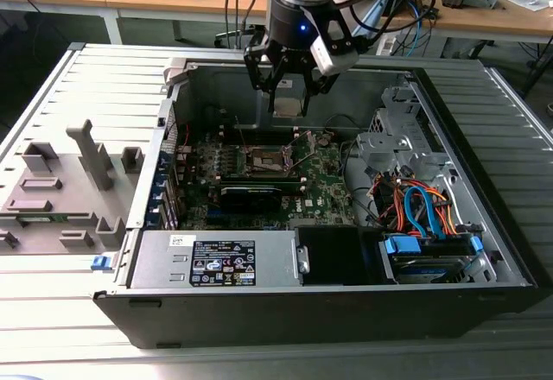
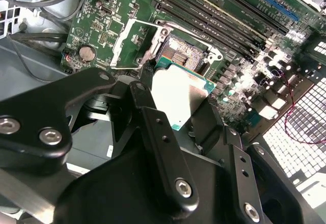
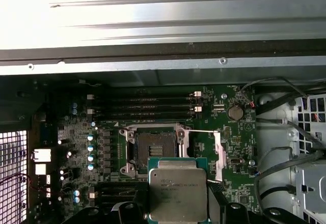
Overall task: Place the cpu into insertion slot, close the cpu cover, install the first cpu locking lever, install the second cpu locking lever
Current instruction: 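Place the cpu into insertion slot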
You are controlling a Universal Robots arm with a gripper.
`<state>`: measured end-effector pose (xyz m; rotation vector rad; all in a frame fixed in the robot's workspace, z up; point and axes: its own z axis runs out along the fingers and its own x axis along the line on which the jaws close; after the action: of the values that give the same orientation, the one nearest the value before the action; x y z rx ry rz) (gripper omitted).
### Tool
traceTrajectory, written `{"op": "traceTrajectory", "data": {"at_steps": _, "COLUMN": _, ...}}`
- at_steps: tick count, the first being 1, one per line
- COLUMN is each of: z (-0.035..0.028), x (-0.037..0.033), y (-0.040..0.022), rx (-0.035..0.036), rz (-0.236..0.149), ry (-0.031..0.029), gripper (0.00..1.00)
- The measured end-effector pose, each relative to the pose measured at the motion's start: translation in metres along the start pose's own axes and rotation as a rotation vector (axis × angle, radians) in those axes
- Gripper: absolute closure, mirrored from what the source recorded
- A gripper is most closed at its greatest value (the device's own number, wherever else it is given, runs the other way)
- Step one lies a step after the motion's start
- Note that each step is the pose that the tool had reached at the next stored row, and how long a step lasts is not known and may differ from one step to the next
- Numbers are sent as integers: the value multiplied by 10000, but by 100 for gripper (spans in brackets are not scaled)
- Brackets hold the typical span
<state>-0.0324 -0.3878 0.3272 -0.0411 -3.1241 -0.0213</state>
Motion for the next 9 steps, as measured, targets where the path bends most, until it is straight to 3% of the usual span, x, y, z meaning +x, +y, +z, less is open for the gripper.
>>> {"op": "traceTrajectory", "data": {"at_steps": 9, "z": 24, "x": -1, "y": -8, "rx": 1, "rz": 0, "ry": 0, "gripper": 45}}
